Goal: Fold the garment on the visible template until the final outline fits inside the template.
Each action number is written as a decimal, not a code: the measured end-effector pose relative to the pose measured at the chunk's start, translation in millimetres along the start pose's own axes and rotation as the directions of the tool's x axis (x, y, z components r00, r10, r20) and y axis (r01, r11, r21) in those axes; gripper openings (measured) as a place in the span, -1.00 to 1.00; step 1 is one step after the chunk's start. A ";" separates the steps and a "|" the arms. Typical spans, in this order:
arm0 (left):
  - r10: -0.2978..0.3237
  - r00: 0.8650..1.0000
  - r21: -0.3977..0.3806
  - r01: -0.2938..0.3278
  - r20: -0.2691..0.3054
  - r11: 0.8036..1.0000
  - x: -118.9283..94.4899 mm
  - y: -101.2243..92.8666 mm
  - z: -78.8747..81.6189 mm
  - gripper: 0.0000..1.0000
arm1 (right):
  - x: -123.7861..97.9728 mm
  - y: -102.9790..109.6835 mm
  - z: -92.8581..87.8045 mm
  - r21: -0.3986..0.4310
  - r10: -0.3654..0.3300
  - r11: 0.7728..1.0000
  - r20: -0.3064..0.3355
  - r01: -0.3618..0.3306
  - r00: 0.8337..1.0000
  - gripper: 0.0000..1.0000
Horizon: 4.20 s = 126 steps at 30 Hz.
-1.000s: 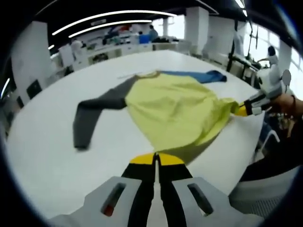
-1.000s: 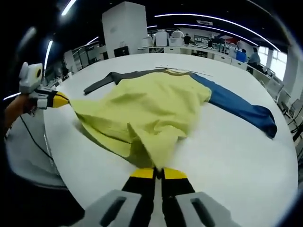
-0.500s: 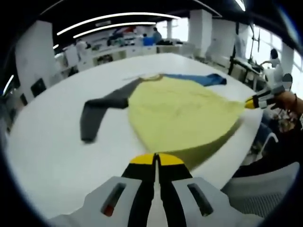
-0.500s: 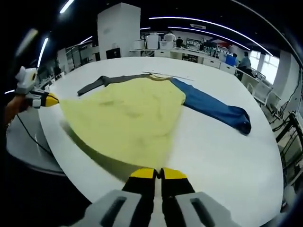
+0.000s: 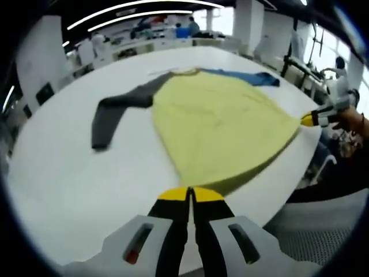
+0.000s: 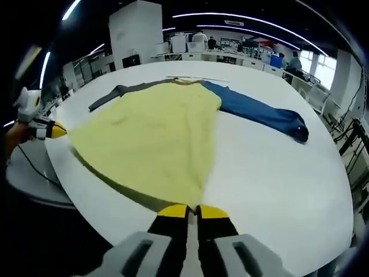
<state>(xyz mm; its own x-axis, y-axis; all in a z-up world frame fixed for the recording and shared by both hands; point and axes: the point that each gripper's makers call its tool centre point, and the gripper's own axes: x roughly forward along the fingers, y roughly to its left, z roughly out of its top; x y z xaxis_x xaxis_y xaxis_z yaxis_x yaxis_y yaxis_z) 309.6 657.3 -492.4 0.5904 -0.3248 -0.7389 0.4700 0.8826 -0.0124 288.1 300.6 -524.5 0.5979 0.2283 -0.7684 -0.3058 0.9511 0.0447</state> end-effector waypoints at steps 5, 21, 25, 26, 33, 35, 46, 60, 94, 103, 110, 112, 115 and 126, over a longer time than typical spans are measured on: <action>0.003 1.000 -0.029 -0.003 0.019 1.000 -4.8 6.2 4.2 -0.83 | -6.9 -4.9 0.9 0.132 0.018 0.991 0.005 -0.018 1.000 -0.71; 0.080 0.996 -0.220 -0.086 -0.037 0.972 18.0 20.8 -11.7 -0.78 | 8.5 -9.0 -1.4 0.208 -0.053 0.976 -0.047 0.061 0.997 -0.72; 0.075 0.996 -0.219 -0.083 -0.045 0.972 19.7 16.1 -14.3 -0.79 | 12.5 -8.4 -7.7 0.220 -0.079 0.971 -0.061 0.090 0.995 -0.79; 0.077 0.996 -0.217 -0.086 -0.051 0.972 20.2 15.7 -16.0 -0.80 | 13.8 -7.7 -8.7 0.225 -0.077 0.970 -0.067 0.090 0.995 -0.81; 0.084 0.994 -0.209 -0.098 -0.075 0.973 24.9 14.6 -24.2 -0.80 | 16.2 -5.6 -6.1 0.222 -0.085 0.970 -0.072 0.099 0.994 -0.87; 0.083 0.993 -0.226 -0.099 -0.082 0.969 26.6 13.9 -26.2 -0.81 | 16.8 -4.3 -6.0 0.226 -0.088 0.969 -0.072 0.102 0.993 -0.91; 0.071 0.994 -0.330 -0.095 -0.083 0.939 35.9 8.4 -24.6 -0.98 | 18.1 -2.1 -1.6 0.238 -0.083 0.966 -0.062 0.096 0.995 -1.00; 0.055 0.993 -0.270 -0.081 -0.100 0.959 13.1 3.8 -24.6 -1.00 | 2.5 -7.5 1.8 0.241 -0.059 0.968 -0.063 0.072 0.996 -1.00; 0.063 0.998 -0.221 -0.062 -0.002 0.973 3.3 -2.0 -13.1 -0.51 | -11.0 -28.8 5.9 0.250 -0.073 0.965 -0.022 0.076 0.997 -0.42; 0.067 0.986 -0.163 -0.042 0.152 0.986 -3.5 0.2 21.0 0.01 | -13.0 -64.4 46.3 0.248 -0.116 0.965 0.107 0.087 0.987 -0.09; 0.077 0.974 -0.109 -0.055 0.212 0.993 -6.9 1.4 35.2 0.28 | 1.1 -92.9 68.9 0.283 -0.130 0.956 0.159 0.081 0.979 -0.14; 0.079 0.971 -0.102 -0.057 0.226 0.993 -7.3 2.0 38.3 0.36 | 6.9 -100.1 72.8 0.277 -0.135 0.957 0.159 0.087 0.978 -0.15; 0.078 0.967 -0.090 -0.058 0.243 0.994 -7.5 2.5 42.1 0.48 | 15.4 -104.7 80.3 0.264 -0.124 0.961 0.168 0.076 0.978 -0.19; 0.075 0.954 -0.073 -0.056 0.289 0.996 -7.7 4.0 51.3 0.71 | 56.2 -87.4 113.8 0.175 -0.033 0.985 0.189 0.000 0.981 -0.31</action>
<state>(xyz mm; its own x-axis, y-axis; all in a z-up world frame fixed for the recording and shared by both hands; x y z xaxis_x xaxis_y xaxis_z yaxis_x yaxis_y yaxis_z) 340.6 645.9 -452.2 0.7886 -0.3419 -0.5111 0.3866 0.9220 -0.0203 432.7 254.0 -499.0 0.7371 0.2319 -0.6348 -0.1717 0.9727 0.1559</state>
